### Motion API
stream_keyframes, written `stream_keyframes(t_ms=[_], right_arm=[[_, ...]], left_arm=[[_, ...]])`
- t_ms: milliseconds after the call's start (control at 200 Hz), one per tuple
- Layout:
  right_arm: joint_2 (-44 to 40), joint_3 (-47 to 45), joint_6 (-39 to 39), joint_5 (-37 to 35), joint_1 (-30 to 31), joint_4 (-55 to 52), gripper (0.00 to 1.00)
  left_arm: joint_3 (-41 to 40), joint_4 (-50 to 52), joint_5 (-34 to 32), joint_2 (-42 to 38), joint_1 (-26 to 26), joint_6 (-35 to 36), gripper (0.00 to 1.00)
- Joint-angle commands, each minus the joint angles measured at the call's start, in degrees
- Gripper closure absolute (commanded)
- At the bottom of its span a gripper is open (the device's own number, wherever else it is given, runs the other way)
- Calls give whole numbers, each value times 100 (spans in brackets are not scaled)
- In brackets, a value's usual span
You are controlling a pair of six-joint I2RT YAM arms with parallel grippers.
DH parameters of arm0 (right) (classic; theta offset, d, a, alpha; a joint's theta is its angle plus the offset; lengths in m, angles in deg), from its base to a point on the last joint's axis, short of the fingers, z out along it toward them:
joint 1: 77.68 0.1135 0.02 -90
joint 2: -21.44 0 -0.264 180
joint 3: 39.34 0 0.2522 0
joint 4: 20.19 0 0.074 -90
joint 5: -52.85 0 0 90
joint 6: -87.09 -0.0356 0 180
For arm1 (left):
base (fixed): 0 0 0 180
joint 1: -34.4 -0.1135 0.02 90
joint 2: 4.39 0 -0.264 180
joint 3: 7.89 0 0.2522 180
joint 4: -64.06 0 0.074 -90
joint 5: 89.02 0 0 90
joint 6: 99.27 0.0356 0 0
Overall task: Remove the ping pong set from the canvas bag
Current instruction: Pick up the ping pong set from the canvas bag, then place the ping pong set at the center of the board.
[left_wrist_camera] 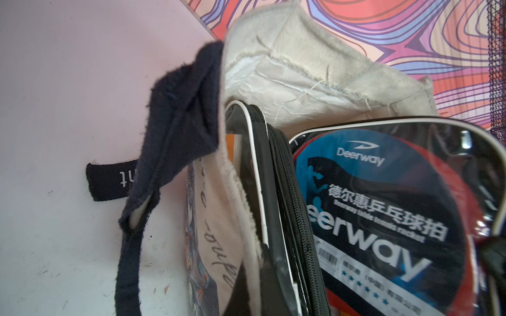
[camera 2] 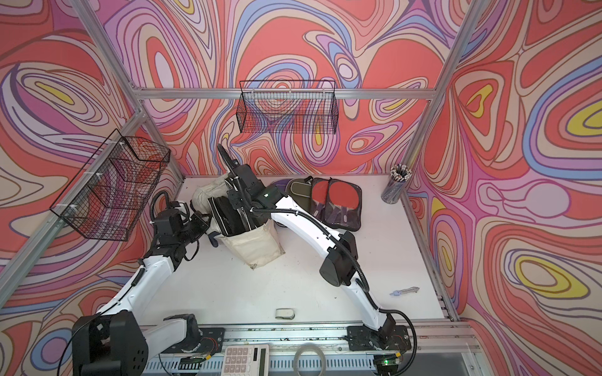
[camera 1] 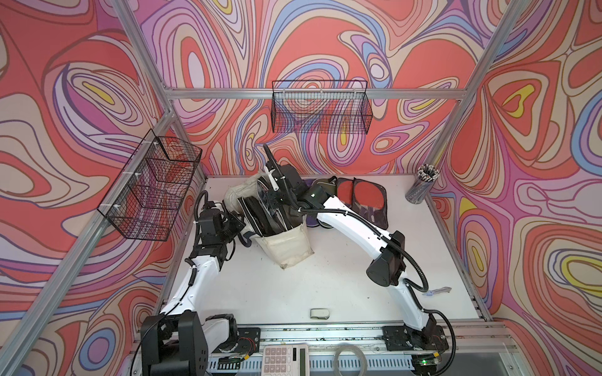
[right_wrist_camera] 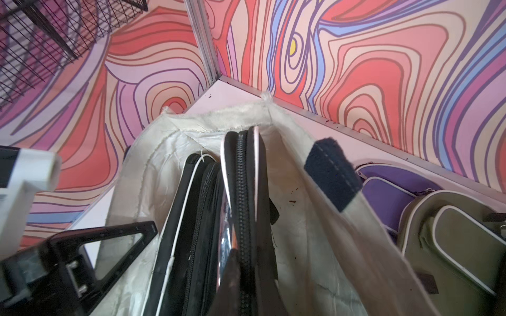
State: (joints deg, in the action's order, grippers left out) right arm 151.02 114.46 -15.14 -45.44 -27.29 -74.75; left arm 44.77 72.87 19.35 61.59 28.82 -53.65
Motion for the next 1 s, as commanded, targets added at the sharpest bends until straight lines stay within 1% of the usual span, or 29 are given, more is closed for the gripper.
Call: stream_keyframes(t_ms=[0,511,621,736,776,886,991], right_arm=[[-707,330,-60,-5,6,370,100],[-1854,212,-77,-298,-15,425,100],[-2293,-116,-185,-354,-75,500,100],[-2831,-709,-346,-427,-179,691,100],[-3136,-889,-429,-436,-229,736,100],[-3671,-1326,-596,-484,-441,783,100],[-4163,-1739,-767,-506,-775,765,100]], left_arm=[[-57,-41,-8,-67,-21,8,100],[-32,15,-45,-72,-22,39,100],[-39,9,-59,-65,-22,35,100],[-42,-6,-79,-62,-22,25,100],[-50,-10,-79,-58,-22,19,100],[-57,12,-97,-63,-22,26,100],[-55,36,-114,-72,-19,33,100]])
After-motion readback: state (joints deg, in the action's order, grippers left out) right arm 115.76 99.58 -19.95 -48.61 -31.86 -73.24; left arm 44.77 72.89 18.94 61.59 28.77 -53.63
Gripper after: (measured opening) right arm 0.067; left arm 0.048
